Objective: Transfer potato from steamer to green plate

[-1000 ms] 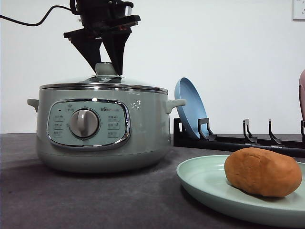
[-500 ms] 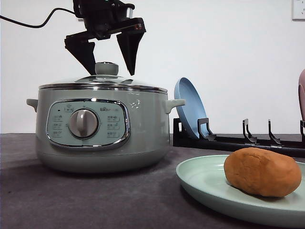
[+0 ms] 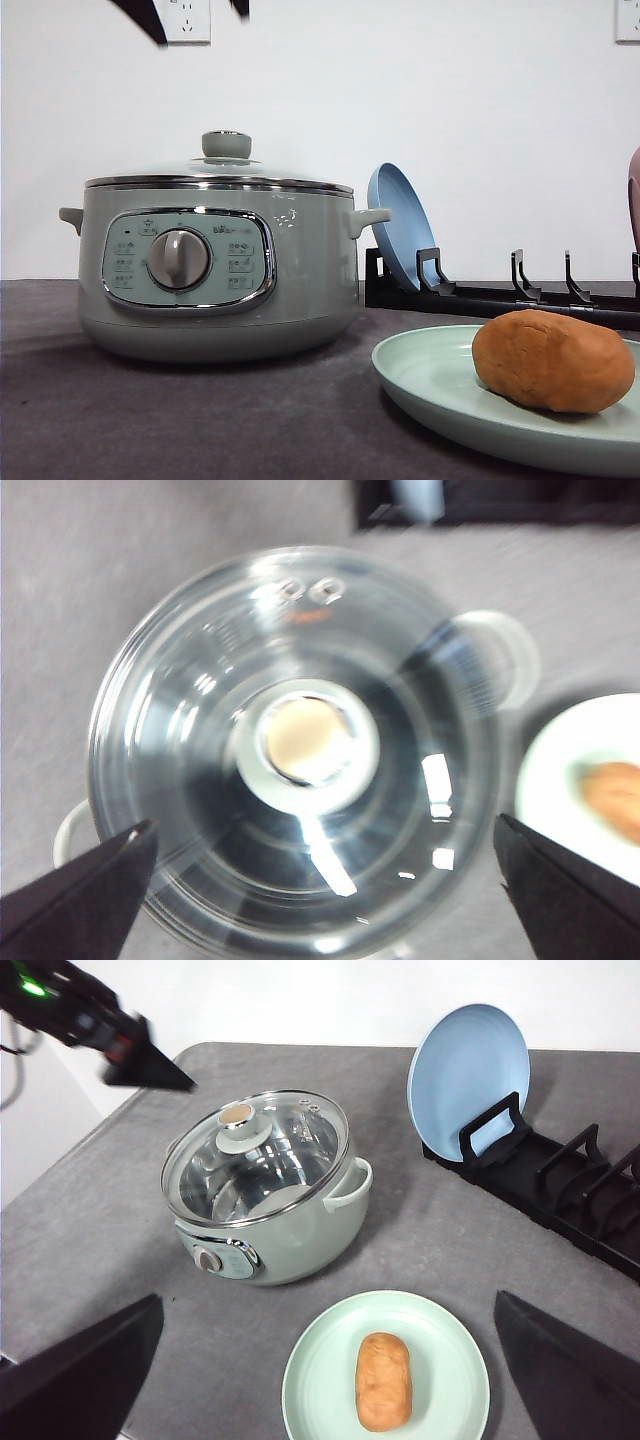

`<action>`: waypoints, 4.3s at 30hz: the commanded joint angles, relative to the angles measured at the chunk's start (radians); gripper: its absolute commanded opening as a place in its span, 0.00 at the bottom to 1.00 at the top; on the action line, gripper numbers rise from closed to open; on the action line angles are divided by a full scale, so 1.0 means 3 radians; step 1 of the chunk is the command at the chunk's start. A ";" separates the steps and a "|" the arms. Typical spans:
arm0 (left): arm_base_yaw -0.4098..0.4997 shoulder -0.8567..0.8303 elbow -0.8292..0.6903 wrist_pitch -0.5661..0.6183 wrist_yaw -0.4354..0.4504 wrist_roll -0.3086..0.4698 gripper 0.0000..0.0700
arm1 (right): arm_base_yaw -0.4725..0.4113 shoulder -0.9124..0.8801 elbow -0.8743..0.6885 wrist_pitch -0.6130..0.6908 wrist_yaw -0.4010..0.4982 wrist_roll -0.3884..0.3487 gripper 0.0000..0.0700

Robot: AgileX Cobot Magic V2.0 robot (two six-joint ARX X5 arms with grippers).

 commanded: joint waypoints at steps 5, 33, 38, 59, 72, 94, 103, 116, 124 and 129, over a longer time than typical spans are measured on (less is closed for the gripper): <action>-0.0025 -0.0454 -0.0173 0.0103 0.0039 0.0030 1.00 | 0.0019 0.0019 0.0055 0.0002 0.0085 -0.0154 1.00; -0.0024 -0.3225 -0.2888 0.1341 0.0242 -0.0224 1.00 | 0.0020 0.0000 -0.0657 0.0229 0.0056 -0.0458 1.00; -0.0024 -0.3265 -0.2888 0.1318 0.0242 -0.0237 1.00 | 0.0020 0.0001 -0.0775 0.0397 -0.0017 -0.0418 1.00; -0.0024 -0.3265 -0.2886 0.1347 0.0223 -0.0235 0.04 | 0.0020 0.0001 -0.0774 0.0443 -0.0012 -0.0387 0.05; -0.0024 -0.3264 -0.2886 0.1347 0.0223 -0.0235 0.04 | 0.0020 0.0001 -0.0773 0.0444 -0.0014 -0.0387 0.05; 0.1111 -0.4587 -0.5638 0.3786 0.0222 -0.0158 0.04 | 0.0020 0.0001 -0.0773 0.0444 -0.0014 -0.0387 0.05; 0.1341 -0.5159 -0.6475 0.4128 0.0198 -0.0188 0.04 | 0.0020 0.0001 -0.0773 0.0444 -0.0014 -0.0387 0.05; 0.1542 -0.5470 -0.6778 0.4136 0.0007 -0.0184 0.04 | 0.0020 0.0001 -0.0773 0.0444 -0.0014 -0.0387 0.05; 0.1591 -0.5559 -0.6808 0.3921 -0.0010 -0.0172 0.04 | 0.0020 0.0001 -0.0773 0.0444 -0.0014 -0.0387 0.05; 0.1591 -0.5559 -0.6808 0.3710 -0.0016 -0.0173 0.04 | 0.0020 0.0001 -0.0773 0.0444 -0.0014 -0.0387 0.05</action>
